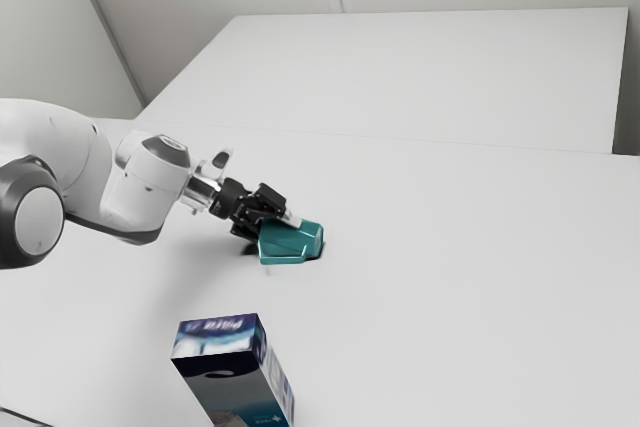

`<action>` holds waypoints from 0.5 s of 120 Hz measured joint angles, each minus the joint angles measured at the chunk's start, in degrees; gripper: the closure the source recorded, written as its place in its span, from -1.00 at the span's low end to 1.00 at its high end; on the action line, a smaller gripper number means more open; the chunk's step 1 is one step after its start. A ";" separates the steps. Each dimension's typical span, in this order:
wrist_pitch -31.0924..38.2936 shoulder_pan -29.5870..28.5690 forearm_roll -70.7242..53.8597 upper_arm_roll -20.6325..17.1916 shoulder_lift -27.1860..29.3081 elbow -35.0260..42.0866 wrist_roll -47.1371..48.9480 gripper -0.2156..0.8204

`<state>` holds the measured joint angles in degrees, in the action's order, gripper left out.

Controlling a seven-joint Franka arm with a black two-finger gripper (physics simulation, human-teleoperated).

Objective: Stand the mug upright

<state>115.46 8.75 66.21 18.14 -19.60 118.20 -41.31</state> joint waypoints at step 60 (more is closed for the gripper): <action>-0.14 0.91 1.88 -0.44 1.82 -1.26 -2.34 0.82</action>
<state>115.32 9.66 68.09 17.70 -17.78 116.94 -43.64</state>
